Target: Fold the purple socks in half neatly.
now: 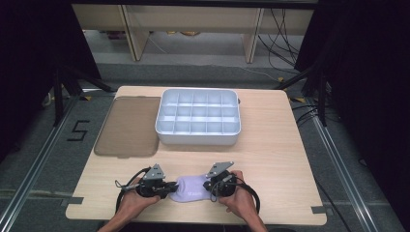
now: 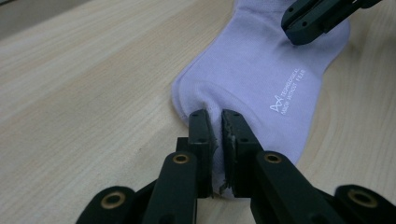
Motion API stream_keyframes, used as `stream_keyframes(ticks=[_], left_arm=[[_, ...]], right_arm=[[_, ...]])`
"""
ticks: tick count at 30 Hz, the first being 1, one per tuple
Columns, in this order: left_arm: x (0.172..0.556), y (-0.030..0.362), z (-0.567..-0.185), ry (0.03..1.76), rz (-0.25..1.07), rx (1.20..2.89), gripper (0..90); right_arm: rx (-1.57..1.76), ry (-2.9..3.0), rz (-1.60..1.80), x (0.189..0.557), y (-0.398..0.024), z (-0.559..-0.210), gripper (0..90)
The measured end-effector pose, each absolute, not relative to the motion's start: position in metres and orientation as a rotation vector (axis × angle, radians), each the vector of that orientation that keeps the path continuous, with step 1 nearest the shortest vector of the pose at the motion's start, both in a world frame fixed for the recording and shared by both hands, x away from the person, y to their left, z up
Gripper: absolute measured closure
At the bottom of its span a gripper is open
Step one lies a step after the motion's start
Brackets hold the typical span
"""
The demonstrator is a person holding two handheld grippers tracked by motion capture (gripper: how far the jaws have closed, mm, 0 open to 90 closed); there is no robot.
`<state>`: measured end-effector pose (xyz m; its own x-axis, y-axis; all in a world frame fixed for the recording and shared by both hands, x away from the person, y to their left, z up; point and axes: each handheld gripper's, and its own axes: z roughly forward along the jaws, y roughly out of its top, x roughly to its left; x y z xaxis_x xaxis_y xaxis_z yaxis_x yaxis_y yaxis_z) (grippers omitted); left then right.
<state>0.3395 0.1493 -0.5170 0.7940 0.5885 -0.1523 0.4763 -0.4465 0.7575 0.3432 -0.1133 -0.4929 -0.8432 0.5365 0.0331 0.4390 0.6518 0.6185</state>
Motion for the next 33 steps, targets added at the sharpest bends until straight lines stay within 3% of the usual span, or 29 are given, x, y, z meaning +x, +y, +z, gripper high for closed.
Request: stream_keyframes(ticks=[22,29,33], left_arm=[[0.328,0.166,-0.488,0.722,0.165,2.088,82.7],[0.33,0.168,-0.485,0.725,0.14,2.073,82.7],[0.33,0.167,-0.482,0.717,0.14,2.075,82.8]], right_arm=[[0.596,2.833,0.982,0.323,-0.062,-0.501,86.8],[0.659,2.73,0.981,0.349,-0.065,-0.492,87.8],[0.672,2.723,0.945,0.365,-0.055,-0.503,88.5]])
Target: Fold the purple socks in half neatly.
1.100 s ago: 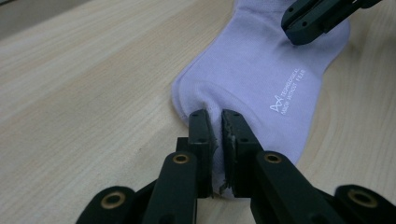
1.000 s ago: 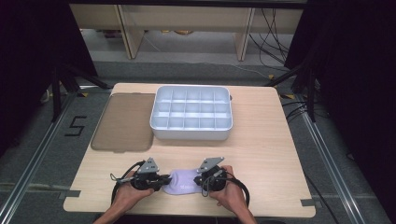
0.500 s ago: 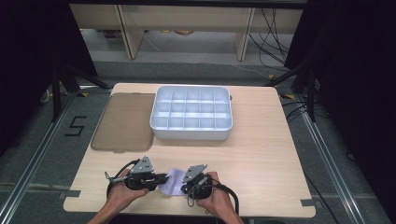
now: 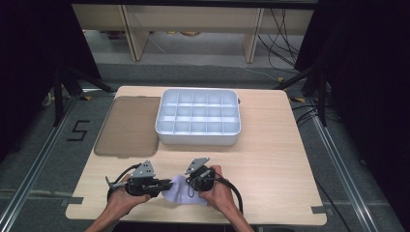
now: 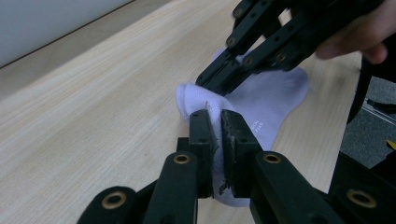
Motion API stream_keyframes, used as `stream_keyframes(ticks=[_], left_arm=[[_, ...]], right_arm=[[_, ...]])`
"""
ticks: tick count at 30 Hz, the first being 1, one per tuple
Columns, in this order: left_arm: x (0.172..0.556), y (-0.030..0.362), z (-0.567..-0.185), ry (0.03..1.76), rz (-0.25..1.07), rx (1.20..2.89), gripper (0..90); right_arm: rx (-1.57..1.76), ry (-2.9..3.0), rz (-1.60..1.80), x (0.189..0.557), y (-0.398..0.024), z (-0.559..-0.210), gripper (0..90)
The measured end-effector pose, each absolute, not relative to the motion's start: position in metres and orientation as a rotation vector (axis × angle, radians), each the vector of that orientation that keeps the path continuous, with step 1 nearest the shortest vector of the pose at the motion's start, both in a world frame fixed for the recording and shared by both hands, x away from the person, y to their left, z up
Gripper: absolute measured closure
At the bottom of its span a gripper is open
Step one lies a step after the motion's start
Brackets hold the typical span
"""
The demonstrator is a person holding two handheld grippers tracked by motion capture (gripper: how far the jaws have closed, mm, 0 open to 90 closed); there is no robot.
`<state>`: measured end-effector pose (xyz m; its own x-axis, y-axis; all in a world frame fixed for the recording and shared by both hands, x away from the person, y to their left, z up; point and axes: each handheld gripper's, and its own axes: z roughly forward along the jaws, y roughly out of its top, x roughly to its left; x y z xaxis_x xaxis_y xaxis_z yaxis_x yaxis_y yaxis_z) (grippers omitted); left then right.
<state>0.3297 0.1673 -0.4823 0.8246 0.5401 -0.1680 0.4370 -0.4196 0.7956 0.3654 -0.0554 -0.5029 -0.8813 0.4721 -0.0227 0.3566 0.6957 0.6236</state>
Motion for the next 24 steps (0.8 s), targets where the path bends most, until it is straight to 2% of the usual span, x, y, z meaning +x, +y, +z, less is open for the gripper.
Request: stream_keyframes(ticks=[8,12,13,18,24], left_arm=[[0.329,0.17,-0.478,0.736,0.121,2.04,82.7],[0.329,0.17,-0.477,0.724,0.112,2.029,82.7],[0.329,0.17,-0.476,0.721,0.116,2.042,82.7],[0.329,0.165,-0.476,0.729,0.103,2.041,82.6],[0.332,0.151,-0.472,0.741,0.06,2.02,82.5]], right_arm=[[0.69,2.739,0.997,0.358,-0.044,-0.503,87.5],[0.732,2.692,1.034,0.361,-0.061,-0.493,87.4],[0.747,2.676,1.024,0.36,-0.076,-0.486,87.4],[0.806,2.657,0.998,0.35,-0.113,-0.486,87.2],[0.812,2.695,0.942,0.345,-0.118,-0.491,86.7]])
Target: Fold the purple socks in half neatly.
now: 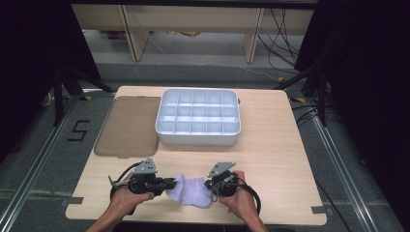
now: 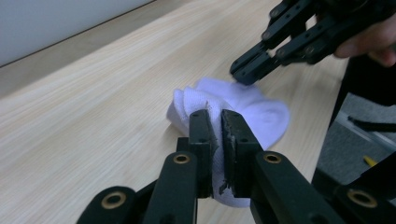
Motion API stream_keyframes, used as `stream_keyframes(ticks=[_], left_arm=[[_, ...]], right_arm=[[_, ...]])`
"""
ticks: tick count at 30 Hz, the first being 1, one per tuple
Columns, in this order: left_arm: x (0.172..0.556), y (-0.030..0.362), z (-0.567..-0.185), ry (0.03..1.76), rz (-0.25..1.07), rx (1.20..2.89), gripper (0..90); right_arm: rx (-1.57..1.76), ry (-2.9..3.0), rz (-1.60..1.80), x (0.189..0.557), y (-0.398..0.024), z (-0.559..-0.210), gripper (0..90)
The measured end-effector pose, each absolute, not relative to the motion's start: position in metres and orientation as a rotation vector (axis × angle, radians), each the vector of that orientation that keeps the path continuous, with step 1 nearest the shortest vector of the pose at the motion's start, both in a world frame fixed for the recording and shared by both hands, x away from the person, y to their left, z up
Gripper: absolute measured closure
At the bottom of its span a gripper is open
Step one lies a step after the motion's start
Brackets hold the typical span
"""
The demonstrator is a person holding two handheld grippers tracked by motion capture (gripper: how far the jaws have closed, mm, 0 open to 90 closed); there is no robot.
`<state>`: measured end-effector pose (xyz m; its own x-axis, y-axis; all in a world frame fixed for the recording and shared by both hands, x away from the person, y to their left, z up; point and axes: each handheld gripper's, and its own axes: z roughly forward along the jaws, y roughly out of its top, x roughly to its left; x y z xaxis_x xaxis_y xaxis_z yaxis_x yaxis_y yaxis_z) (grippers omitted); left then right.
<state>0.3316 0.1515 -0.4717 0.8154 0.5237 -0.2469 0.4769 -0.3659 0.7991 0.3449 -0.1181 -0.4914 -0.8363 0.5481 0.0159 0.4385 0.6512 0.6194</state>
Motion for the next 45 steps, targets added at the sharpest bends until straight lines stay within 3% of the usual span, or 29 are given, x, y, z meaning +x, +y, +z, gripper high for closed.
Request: stream_keyframes(ticks=[9,24,34,37,40,45], left_arm=[[0.338,0.121,-0.476,0.711,0.065,2.089,82.3],[0.343,0.104,-0.492,0.705,0.015,2.14,80.0],[0.342,0.108,-0.482,0.724,-0.049,2.035,62.8],[0.342,0.113,-0.474,0.705,-0.041,2.018,61.8],[0.342,0.121,-0.469,0.691,-0.02,2.012,63.4],[0.337,0.125,-0.501,0.703,0.004,2.135,77.9]], right_arm=[[0.831,2.679,0.94,0.346,-0.117,-0.497,86.8],[0.836,2.644,0.993,0.346,-0.128,-0.487,84.3],[0.924,2.586,1.016,0.337,-0.145,-0.482,83.6],[0.887,2.586,1.038,0.338,-0.145,-0.482,83.2],[0.907,2.585,1.024,0.337,-0.145,-0.479,83.1],[0.918,2.57,1.055,0.336,-0.146,-0.471,83.3]])
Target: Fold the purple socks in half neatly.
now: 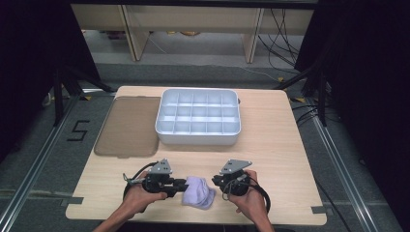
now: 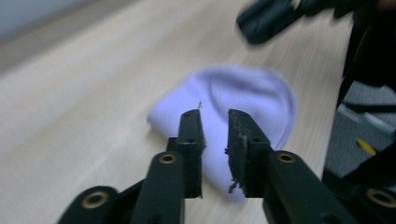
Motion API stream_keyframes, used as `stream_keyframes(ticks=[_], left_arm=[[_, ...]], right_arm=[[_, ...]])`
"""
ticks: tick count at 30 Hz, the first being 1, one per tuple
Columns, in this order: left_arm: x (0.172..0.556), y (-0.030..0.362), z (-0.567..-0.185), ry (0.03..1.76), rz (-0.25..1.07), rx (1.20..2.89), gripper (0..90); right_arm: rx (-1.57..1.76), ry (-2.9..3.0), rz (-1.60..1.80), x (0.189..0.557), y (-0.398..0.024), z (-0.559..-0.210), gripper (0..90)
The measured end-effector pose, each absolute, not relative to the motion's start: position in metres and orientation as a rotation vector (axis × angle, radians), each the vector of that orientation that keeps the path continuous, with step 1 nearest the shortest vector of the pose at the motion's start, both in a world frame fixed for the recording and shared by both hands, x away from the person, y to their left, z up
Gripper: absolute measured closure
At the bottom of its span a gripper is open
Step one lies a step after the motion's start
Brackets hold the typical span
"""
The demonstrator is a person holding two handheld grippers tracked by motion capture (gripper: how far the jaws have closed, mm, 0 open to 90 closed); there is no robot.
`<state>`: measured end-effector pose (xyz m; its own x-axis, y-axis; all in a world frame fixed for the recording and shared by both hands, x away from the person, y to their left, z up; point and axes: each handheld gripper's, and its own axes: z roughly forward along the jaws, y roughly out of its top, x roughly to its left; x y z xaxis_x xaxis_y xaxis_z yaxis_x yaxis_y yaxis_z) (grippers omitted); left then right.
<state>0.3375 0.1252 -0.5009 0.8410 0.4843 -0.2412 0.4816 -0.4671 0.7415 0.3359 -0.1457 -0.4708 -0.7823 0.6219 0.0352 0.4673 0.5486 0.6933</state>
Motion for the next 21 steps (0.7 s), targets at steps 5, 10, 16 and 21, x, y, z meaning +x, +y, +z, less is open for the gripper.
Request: stream_keyframes(ticks=[5,10,16,21], left_arm=[[0.332,0.116,-0.512,0.655,-0.001,2.18,84.0],[0.328,0.113,-0.512,0.661,0.037,2.197,84.8],[0.327,0.113,-0.511,0.653,0.058,2.21,84.8],[0.325,0.112,-0.511,0.646,0.079,2.217,84.8]], right_arm=[[0.857,2.574,1.122,0.335,-0.135,-0.464,83.9],[0.795,2.621,1.128,0.33,-0.119,-0.462,85.0],[0.798,2.706,0.915,0.328,-0.111,-0.483,88.5],[0.9,2.711,0.905,0.332,-0.12,-0.49,89.3]])
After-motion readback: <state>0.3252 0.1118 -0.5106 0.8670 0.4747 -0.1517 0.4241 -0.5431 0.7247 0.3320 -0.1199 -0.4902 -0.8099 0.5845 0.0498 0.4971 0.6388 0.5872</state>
